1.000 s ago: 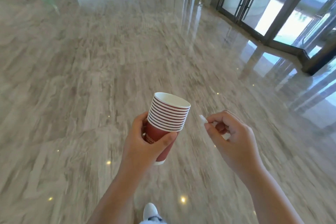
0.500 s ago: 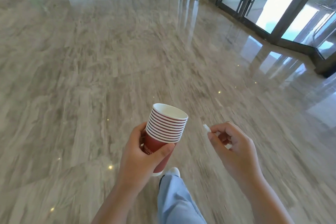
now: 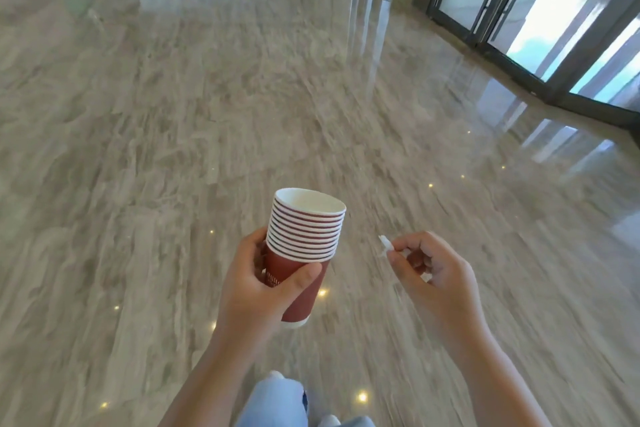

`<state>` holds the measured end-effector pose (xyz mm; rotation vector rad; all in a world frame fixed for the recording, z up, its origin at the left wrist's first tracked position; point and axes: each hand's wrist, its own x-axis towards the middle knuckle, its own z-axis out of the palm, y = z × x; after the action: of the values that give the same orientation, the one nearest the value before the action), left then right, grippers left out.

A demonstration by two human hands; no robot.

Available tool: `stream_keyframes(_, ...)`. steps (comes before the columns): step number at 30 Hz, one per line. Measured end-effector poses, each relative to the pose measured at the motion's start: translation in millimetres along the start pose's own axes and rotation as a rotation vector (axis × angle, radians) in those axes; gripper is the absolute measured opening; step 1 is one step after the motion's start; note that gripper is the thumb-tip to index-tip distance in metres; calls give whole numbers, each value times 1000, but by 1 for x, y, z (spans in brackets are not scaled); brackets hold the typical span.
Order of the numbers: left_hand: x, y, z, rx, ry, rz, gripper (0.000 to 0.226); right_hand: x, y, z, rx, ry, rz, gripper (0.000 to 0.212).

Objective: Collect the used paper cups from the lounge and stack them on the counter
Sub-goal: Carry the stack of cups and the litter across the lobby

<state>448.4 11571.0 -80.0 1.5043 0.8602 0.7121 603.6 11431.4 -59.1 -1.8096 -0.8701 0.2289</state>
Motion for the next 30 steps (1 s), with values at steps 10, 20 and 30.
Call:
stream_keyframes(10,233,-6,-7,-20,22,-22,68,217,36,91,-6,-1,46,33)
stream_keyframes(20,481,33,-20,14,14,41,68,456,6,185,-24,-59,-124,27)
stream_keyframes(30,668,29,24,84,-61,18,60,630,88,208,8,26,9,30)
